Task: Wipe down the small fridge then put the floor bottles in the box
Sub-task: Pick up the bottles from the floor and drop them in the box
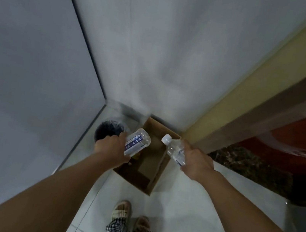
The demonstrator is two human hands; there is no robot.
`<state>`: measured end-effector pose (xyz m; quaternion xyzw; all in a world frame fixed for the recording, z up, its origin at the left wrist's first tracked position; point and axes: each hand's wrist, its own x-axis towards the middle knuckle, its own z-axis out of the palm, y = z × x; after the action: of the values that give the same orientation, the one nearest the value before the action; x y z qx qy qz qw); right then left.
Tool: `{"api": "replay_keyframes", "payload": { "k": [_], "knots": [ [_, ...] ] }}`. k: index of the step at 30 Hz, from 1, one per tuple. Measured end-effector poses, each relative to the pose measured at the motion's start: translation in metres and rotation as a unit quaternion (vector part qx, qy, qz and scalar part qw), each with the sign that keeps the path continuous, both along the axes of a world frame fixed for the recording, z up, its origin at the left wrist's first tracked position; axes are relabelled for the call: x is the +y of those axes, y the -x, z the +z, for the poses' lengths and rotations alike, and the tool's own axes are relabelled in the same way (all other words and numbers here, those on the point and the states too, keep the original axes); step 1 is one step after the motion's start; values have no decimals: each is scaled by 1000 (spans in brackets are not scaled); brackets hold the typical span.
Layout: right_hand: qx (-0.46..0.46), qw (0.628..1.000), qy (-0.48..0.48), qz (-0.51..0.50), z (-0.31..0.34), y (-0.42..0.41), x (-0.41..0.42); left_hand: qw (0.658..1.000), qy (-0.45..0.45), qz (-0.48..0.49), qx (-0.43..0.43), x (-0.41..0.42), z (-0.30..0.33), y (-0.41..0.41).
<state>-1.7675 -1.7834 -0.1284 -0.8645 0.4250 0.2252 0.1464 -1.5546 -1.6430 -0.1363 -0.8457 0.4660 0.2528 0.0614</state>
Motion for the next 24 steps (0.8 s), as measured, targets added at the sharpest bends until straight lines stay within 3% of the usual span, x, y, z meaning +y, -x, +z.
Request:
{"api": "replay_keyframes", "payload": {
  "k": [11, 17, 24],
  "knots": [
    [-21, 988, -100, 116, -50, -49, -86, 982, -41, 183, 6, -32, -38, 14],
    [-36, 972, -131, 192, -88, -54, -137, 932, -57, 359, 16, -45, -69, 68],
    [-46, 964, -192, 175, -158, -41, -150, 876, -47, 475, 73, -65, -140, 121]
  ]
}}
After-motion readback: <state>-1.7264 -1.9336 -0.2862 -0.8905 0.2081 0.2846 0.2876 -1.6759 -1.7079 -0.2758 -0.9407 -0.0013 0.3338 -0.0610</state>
